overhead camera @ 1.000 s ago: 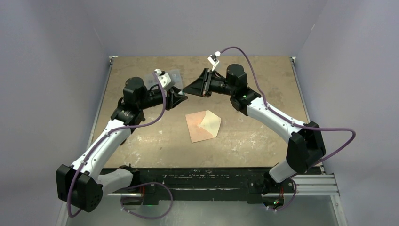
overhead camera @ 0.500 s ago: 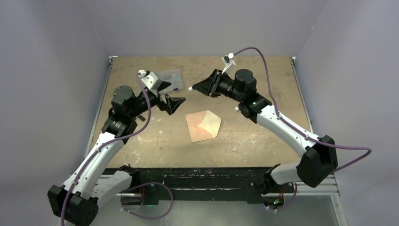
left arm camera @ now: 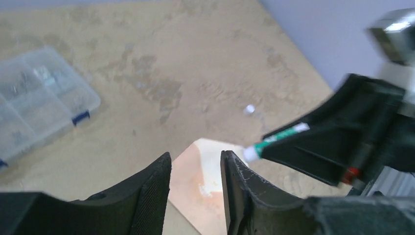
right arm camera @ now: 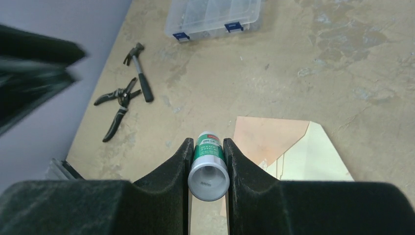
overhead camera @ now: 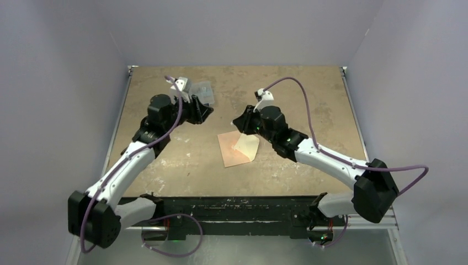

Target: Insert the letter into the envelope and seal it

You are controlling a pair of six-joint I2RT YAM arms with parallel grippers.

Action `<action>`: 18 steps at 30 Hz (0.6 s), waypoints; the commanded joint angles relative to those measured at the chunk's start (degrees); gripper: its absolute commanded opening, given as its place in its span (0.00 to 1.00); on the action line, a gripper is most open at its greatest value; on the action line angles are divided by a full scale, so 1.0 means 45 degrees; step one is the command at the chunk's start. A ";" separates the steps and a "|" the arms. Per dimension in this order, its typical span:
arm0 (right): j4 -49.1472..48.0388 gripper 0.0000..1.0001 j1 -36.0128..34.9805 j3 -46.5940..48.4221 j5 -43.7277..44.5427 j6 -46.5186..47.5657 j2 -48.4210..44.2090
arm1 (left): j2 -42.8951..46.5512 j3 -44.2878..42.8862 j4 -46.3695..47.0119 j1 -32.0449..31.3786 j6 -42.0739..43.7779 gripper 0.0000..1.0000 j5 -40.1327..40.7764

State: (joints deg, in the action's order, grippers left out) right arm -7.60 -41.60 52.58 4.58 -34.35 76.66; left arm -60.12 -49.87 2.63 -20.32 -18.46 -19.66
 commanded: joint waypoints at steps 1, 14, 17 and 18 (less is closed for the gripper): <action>0.0235 0.00 -0.1183 -0.0328 0.2602 0.0434 0.0101 | -0.2162 0.0610 -0.0164 0.0023 -0.2993 0.33 0.0334; 0.1551 0.00 -0.3878 -0.0458 0.6069 -0.0718 0.2690 | -0.6477 0.2157 0.4909 -0.0758 -0.6734 0.00 -0.1449; 0.1398 0.00 -0.3896 -0.0405 0.6196 -0.0806 0.2934 | -0.7160 0.2023 0.5251 -0.0993 -0.6931 0.00 -0.1366; 0.1351 0.00 -0.3896 -0.0394 0.6232 -0.0805 0.3082 | -0.7369 0.1973 0.5320 -0.1025 -0.7033 0.00 -0.1314</action>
State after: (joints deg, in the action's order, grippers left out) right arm -0.27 -59.24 49.39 27.18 -36.42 90.32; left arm -90.19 -38.68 19.90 -23.75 -46.70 -24.34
